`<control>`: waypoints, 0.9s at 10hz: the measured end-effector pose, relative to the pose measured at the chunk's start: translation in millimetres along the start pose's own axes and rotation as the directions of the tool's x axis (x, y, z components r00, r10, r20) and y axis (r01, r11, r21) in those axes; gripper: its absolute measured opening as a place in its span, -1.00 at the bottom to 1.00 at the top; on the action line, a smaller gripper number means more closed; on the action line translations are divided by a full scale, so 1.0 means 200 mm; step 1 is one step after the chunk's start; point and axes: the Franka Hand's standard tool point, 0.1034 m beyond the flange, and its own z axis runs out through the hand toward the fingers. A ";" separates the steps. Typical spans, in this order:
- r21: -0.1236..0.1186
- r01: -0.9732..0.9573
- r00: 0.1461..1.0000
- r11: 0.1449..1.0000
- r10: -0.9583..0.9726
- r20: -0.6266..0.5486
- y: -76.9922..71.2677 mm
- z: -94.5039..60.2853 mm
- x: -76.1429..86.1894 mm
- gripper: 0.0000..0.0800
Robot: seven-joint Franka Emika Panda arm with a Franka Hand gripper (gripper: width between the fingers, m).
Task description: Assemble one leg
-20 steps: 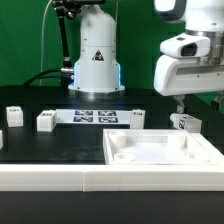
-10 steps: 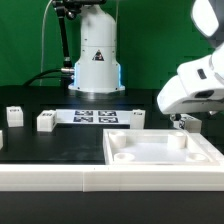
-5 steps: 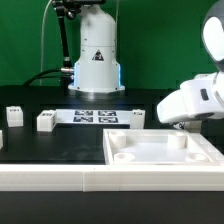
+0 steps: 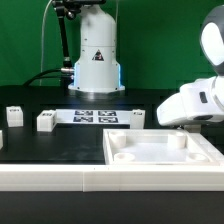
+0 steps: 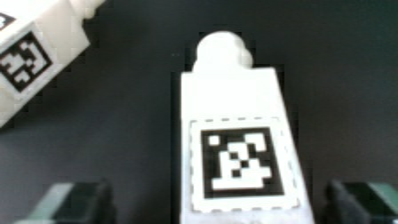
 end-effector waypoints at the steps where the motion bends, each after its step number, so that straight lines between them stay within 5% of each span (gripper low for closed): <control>1: 0.000 0.000 1.000 1.000 0.000 0.000 0.00 0.00 0.00 -0.02; 2: 0.000 0.000 1.000 1.000 0.000 0.000 0.00 0.00 0.00 -0.02; 3: 0.000 0.000 1.000 1.000 0.000 0.000 0.00 0.00 0.00 -0.27; 8: 0.001 0.019 1.000 1.000 -0.019 0.003 0.01 -0.01 -0.01 -0.27; 9: 0.004 0.061 0.998 0.998 -0.061 0.000 0.06 -0.10 -0.09 -0.27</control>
Offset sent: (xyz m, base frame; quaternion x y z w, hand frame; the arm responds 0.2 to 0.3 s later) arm 0.0000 0.0000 0.0000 0.0000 0.0000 0.0000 1.0000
